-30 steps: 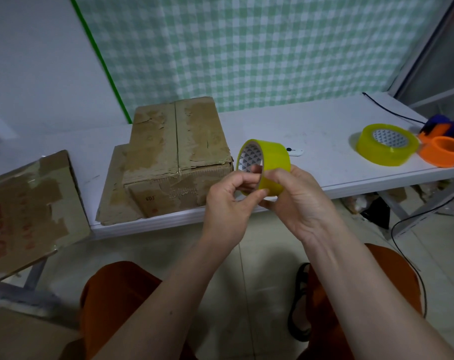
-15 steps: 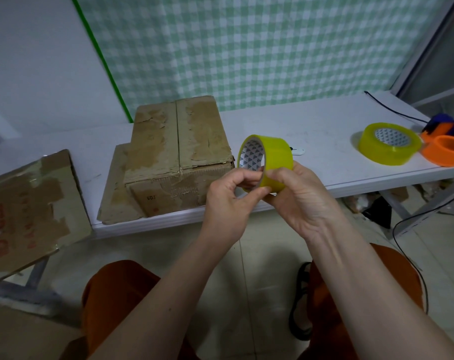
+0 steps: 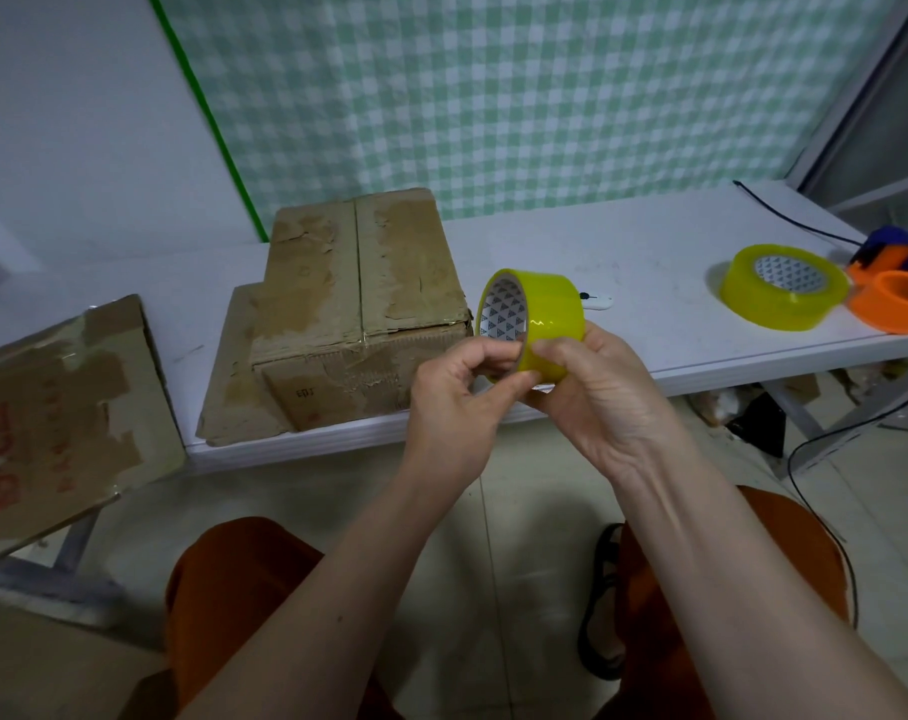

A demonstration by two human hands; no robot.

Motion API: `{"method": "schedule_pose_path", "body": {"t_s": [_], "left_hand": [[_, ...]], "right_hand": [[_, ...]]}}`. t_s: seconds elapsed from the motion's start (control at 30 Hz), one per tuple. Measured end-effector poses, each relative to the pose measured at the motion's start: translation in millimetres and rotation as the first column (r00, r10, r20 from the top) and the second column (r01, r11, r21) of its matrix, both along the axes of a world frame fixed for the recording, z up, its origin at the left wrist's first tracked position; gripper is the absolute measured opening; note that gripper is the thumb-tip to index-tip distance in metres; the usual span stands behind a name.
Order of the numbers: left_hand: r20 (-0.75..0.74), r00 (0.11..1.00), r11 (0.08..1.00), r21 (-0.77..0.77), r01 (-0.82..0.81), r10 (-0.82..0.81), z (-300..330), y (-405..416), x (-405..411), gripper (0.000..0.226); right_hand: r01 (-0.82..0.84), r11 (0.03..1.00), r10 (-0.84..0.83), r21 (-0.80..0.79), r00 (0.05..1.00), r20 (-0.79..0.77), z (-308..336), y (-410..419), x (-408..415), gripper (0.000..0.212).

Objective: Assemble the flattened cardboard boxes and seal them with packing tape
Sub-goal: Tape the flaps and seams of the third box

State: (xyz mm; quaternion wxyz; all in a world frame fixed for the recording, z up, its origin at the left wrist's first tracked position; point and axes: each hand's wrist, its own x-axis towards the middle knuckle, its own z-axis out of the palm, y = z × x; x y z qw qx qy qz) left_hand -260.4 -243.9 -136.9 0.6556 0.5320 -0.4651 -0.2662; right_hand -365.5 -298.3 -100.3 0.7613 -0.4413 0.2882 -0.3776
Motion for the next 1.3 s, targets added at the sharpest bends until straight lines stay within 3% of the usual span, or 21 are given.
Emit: {"method": "schedule_pose_path", "body": {"t_s": [0.23,0.43,0.57,0.73,0.93,1.03,1.07,1.1,1.17,1.23,1.3], "left_hand": [[-0.001,1.0,1.0,-0.001,0.012,-0.012,-1,1,1,0.027],[0.012,1.0,1.0,0.013,0.004,-0.004,0,2,2,0.031],[0.004,1.0,1.0,0.027,-0.006,0.006,1,2,0,0.033],[0.011,1.0,0.999,0.033,0.01,-0.011,2,3,-1,0.034],[0.0,1.0,0.999,0.041,0.005,-0.005,3,5,0,0.032],[-0.011,1.0,0.997,0.068,-0.021,0.022,5,5,-1,0.035],[-0.021,0.999,0.997,0.075,-0.036,0.037,6,5,0,0.034],[-0.028,0.998,0.996,0.079,-0.052,0.055,7,5,0,0.033],[-0.021,0.997,0.994,0.083,-0.076,0.078,9,5,3,0.032],[0.015,0.998,0.995,0.077,-0.069,0.068,11,7,2,0.034],[0.061,0.996,0.995,0.072,-0.066,0.062,13,9,1,0.036]], "right_hand": [[-0.008,0.999,0.009,-0.037,1.0,0.029,1,3,3,0.029],[-0.027,1.0,0.027,-0.007,0.999,0.023,-2,1,-1,0.043],[0.015,0.999,-0.015,0.031,1.0,0.007,-3,2,0,0.041],[0.038,0.999,-0.038,0.002,0.999,-0.011,-2,3,3,0.023],[-0.002,1.0,0.002,0.008,0.999,0.038,-5,2,0,0.026],[0.075,0.995,-0.077,-0.061,0.997,-0.023,-14,0,-2,0.042],[0.16,0.961,-0.191,-0.226,0.974,-0.12,-17,1,-3,0.042],[0.224,0.864,-0.344,-0.451,0.916,-0.204,-20,3,-5,0.041],[0.193,0.544,-0.589,-0.817,0.781,-0.208,-27,7,-7,0.04],[0.139,0.344,-0.659,-0.929,0.741,-0.133,-28,6,-9,0.031],[0.129,0.306,-0.638,-0.943,0.763,-0.103,-28,2,-10,0.02]]}}
